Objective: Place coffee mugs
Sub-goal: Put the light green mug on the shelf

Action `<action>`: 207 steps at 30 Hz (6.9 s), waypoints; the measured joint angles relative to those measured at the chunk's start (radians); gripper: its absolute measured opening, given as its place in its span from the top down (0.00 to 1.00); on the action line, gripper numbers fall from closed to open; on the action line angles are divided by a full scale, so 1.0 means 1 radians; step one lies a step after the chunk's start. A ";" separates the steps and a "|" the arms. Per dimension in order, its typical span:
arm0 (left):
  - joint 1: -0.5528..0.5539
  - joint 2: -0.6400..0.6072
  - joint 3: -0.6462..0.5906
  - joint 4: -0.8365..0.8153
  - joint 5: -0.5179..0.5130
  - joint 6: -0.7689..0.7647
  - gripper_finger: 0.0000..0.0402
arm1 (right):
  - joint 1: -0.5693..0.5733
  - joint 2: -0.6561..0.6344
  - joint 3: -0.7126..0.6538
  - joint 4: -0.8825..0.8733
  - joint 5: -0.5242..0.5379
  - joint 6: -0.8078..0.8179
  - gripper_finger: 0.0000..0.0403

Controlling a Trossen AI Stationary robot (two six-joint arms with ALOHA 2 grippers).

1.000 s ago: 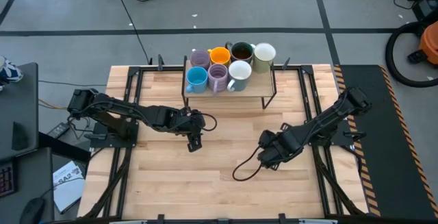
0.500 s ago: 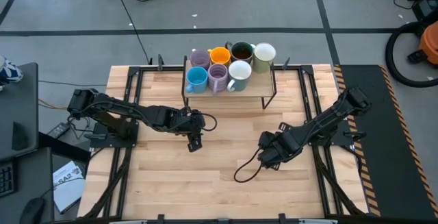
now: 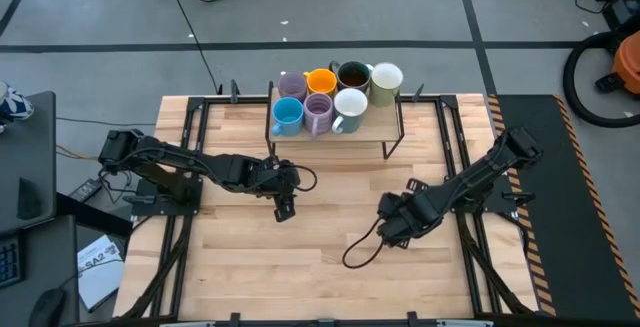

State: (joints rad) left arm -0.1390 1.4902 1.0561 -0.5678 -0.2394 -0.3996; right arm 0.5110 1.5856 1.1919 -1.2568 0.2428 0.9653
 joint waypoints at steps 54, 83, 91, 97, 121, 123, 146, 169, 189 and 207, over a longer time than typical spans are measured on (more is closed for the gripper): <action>0.000 0.002 0.000 0.004 0.000 -0.002 0.58 | 0.052 -0.002 -0.161 -0.034 0.044 0.063 0.70; 0.000 0.001 0.000 0.004 0.000 -0.001 0.58 | 0.051 0.000 -0.006 -0.102 -0.036 -0.006 0.95; 0.000 0.001 0.000 0.016 0.000 0.000 0.58 | 0.049 0.000 0.035 0.152 -0.030 -0.181 0.95; 0.000 0.000 0.000 0.025 0.000 0.000 0.58 | 0.028 0.000 0.036 0.476 -0.037 -0.478 0.94; 0.000 0.000 0.000 0.026 0.000 0.000 0.58 | -0.154 0.000 -0.023 0.653 -0.282 -1.277 0.91; 0.000 0.000 0.000 0.026 0.000 0.000 0.58 | -0.161 0.000 -0.023 0.653 -0.283 -1.275 0.90; 0.000 0.000 0.000 0.026 0.000 -0.008 0.58 | -0.199 0.000 -0.023 0.650 -0.265 -1.384 0.88; 0.000 0.000 0.000 0.026 0.000 -0.008 0.58 | -0.254 -0.003 -0.023 0.651 -0.236 -1.385 0.71; 0.000 0.000 0.000 0.026 0.000 -0.008 0.58 | -0.243 -0.002 -0.021 0.658 -0.235 -1.378 0.71; 0.000 0.002 0.000 0.026 0.000 -0.008 0.58 | -0.173 -0.001 0.081 0.655 -0.317 -0.602 0.55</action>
State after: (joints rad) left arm -0.1387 1.4918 1.0565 -0.5423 -0.2390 -0.4080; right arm 0.3383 1.5848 1.2728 -0.6018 -0.0741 0.3635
